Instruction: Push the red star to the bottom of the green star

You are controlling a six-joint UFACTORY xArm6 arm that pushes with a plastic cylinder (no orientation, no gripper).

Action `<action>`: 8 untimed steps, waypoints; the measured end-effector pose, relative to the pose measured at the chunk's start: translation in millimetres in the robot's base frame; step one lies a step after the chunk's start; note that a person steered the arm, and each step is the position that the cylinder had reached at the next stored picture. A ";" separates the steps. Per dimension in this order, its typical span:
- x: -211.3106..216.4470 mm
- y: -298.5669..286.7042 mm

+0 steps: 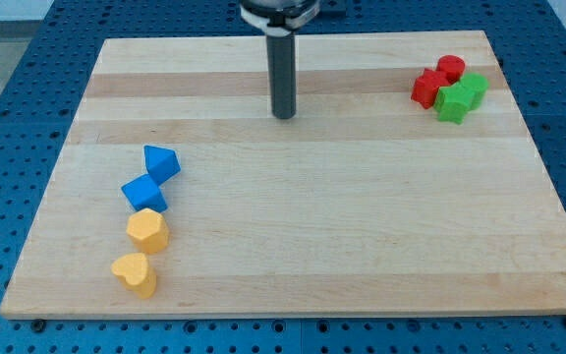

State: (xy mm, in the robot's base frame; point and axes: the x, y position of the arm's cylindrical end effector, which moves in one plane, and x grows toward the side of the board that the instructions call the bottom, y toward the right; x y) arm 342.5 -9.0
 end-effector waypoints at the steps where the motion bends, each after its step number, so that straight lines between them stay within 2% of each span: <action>1: -52.5 36.2; 3: -55.7 37.0; 4: -55.7 53.8; 5: -55.6 105.3; 8: -72.5 141.6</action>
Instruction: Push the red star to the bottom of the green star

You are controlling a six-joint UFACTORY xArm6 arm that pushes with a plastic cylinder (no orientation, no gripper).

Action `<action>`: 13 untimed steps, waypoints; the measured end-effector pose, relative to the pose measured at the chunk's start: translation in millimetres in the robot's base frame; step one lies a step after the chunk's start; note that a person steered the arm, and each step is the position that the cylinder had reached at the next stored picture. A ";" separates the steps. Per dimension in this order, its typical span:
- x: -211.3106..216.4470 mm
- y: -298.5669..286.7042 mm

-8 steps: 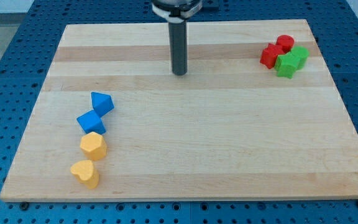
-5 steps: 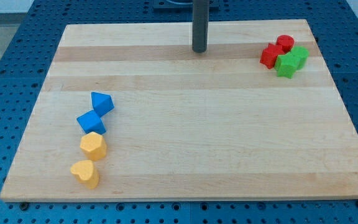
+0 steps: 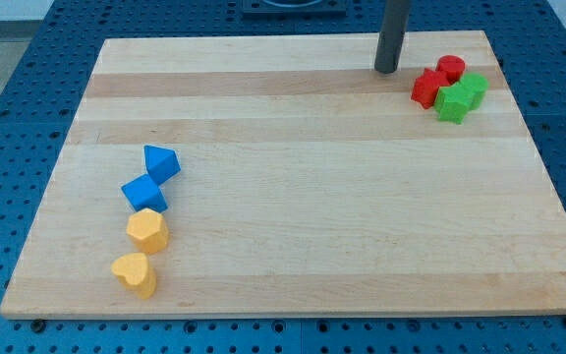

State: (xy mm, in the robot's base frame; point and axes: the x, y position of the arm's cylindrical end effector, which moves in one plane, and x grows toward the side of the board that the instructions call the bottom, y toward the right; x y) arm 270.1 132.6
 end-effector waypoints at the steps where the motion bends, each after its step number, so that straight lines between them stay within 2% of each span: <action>1: -0.2 0.5; 2: -13.2 42.9; 7: -0.4 44.7; 11: 48.4 44.2; 12: 80.8 44.3; 13: 85.2 44.3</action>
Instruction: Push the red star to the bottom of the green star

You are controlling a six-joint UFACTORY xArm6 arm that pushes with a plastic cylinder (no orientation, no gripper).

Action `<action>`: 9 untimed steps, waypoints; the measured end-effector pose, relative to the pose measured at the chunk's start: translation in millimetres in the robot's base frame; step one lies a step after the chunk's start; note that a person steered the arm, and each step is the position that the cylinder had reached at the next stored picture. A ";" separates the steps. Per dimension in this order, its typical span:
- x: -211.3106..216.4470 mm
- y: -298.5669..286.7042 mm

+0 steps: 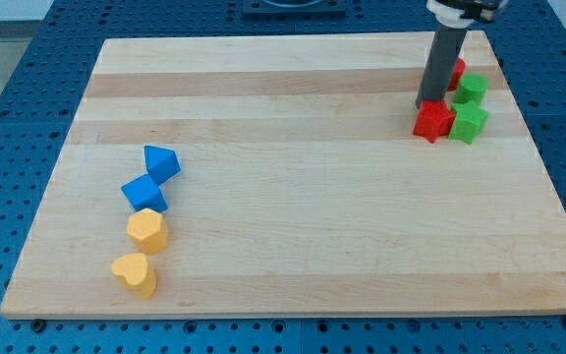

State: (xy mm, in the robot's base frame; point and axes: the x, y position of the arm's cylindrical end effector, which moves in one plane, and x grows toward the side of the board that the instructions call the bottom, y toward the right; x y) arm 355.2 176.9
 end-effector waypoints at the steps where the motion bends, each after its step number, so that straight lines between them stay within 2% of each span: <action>1: 12.8 0.0; 3: 36.7 0.0; 4: 34.8 -6.0; 5: 14.4 -34.7; 6: 24.0 -48.8; 8: 60.8 -28.1; 9: 62.7 -10.4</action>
